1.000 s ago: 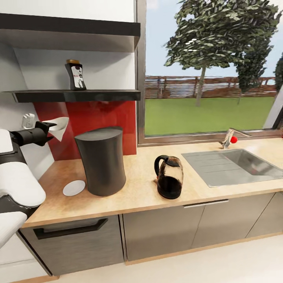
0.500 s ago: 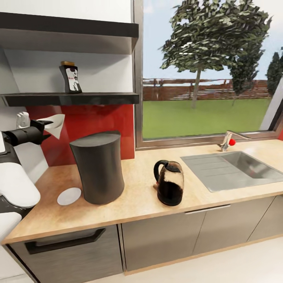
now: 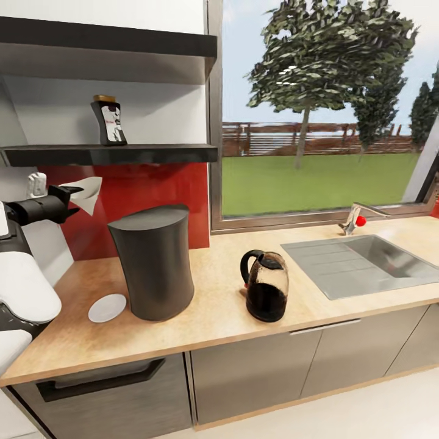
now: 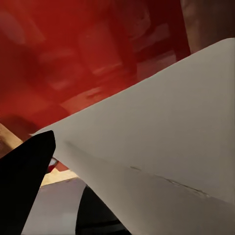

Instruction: Set up a coffee station on the kitchen countertop: keep the coffee maker on the countertop, move the bottle of coffee from the kitchen shelf to the counter next to the coffee maker, place a paper coffee filter on top of the coffee maker, put the saucer next to the coffee maker with the coffee cup on the saucer, and place the electric kettle next to the coffee maker.

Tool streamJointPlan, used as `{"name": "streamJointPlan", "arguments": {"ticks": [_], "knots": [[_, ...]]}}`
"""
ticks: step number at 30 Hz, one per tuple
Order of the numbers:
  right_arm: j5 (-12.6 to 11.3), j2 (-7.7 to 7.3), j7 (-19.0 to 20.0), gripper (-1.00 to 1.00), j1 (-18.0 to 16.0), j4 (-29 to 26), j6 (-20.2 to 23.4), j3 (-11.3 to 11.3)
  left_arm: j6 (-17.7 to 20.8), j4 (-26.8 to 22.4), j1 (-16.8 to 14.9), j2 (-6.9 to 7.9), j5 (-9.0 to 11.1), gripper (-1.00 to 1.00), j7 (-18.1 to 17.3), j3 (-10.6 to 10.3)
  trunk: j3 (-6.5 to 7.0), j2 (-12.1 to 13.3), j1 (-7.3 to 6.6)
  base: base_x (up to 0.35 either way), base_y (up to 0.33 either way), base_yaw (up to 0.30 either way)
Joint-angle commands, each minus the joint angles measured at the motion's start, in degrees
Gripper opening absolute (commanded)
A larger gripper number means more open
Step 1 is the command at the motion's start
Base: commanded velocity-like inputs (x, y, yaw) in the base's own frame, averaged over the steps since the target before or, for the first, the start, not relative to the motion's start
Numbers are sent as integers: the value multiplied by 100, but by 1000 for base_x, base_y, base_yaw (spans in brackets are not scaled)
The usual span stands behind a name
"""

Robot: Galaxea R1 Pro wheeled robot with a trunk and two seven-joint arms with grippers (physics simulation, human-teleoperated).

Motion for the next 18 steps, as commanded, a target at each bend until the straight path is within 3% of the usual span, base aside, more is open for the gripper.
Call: {"name": "streamJointPlan", "arguments": {"ticks": [1, 6, 18], "knots": [[-2, 0, -3, 100, -6, 4, -20, -1, 25, -2, -6, 2, 50, -100, 53, 8, -14, -10, 5, 0, 239, -245], [-4, 0, -7, 100, -6, 4, -22, -1, 27, -6, -4, 2, 50, -100, 53, 7, -14, -10, 5, 0, 112, -87], [-4, 0, -8, 100, -6, 4, -16, -1, 27, -2, -1, 2, 50, -100, 53, 7, -14, -10, 5, 0, 8, -6]]}}
